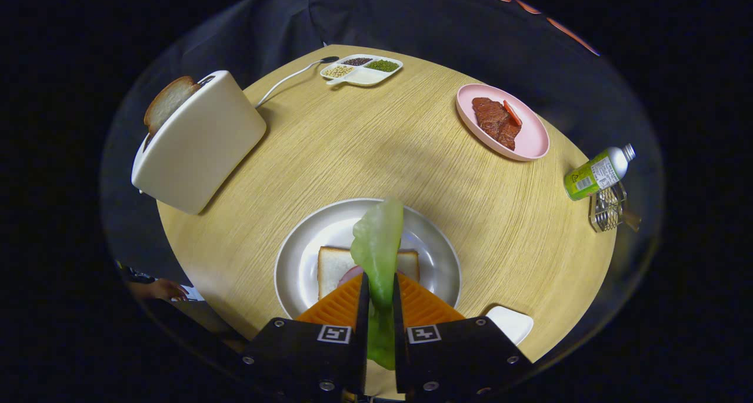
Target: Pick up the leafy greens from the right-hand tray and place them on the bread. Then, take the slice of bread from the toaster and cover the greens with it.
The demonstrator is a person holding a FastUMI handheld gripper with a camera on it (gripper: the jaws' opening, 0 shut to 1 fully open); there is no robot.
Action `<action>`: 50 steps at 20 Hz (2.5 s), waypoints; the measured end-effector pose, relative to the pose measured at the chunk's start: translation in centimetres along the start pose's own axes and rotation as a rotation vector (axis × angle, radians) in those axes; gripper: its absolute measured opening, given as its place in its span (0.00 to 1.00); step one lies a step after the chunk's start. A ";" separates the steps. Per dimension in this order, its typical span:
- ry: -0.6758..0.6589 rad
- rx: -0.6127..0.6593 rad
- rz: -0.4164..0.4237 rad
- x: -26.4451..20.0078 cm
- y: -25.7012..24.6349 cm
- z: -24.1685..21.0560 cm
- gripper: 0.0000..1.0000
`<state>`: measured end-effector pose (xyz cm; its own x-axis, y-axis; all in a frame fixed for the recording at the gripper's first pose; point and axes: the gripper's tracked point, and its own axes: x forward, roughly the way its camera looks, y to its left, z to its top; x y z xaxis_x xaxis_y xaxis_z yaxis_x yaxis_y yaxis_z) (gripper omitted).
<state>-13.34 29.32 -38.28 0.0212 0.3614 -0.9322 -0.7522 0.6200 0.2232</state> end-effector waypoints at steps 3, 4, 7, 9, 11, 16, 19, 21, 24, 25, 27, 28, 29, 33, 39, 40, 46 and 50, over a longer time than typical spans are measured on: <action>-0.012 -0.019 0.007 -0.1 0.3 0.0 0.32; -0.012 -0.025 -0.001 -0.2 0.2 -0.2 0.34; -0.021 -0.010 0.028 -0.4 1.0 -0.2 0.48; -0.024 -0.025 0.020 -0.6 0.8 -0.5 0.52; -0.036 -0.020 0.035 -1.0 0.9 -0.6 0.56; -0.024 -0.053 0.059 -1.3 1.7 -1.8 0.60; -0.004 -0.063 0.085 -1.2 2.8 -2.7 0.61; -0.006 -0.084 0.079 -1.4 2.8 -3.1 0.61; -0.008 -0.109 0.017 -0.6 1.3 -3.0 0.61; -0.004 -0.089 0.022 -0.7 1.3 -3.0 0.61; -0.039 -0.032 0.042 -1.4 1.3 -2.0 0.61; -0.057 -0.024 0.043 -1.9 1.2 -1.4 0.61; -0.083 -0.019 0.035 -2.6 1.1 -0.7 0.61; -0.165 0.010 0.061 -6.3 2.8 2.8 0.66; -0.265 0.073 0.111 -10.6 6.7 8.9 0.87; -0.276 0.091 0.120 -11.2 7.4 10.0 0.87; -0.269 0.168 0.148 -13.5 12.2 16.1 0.88; -0.224 0.185 0.180 -13.1 17.3 19.2 0.90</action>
<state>-14.03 48.69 -16.71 0.0582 0.6079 -0.7919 -0.6251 0.6407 0.4458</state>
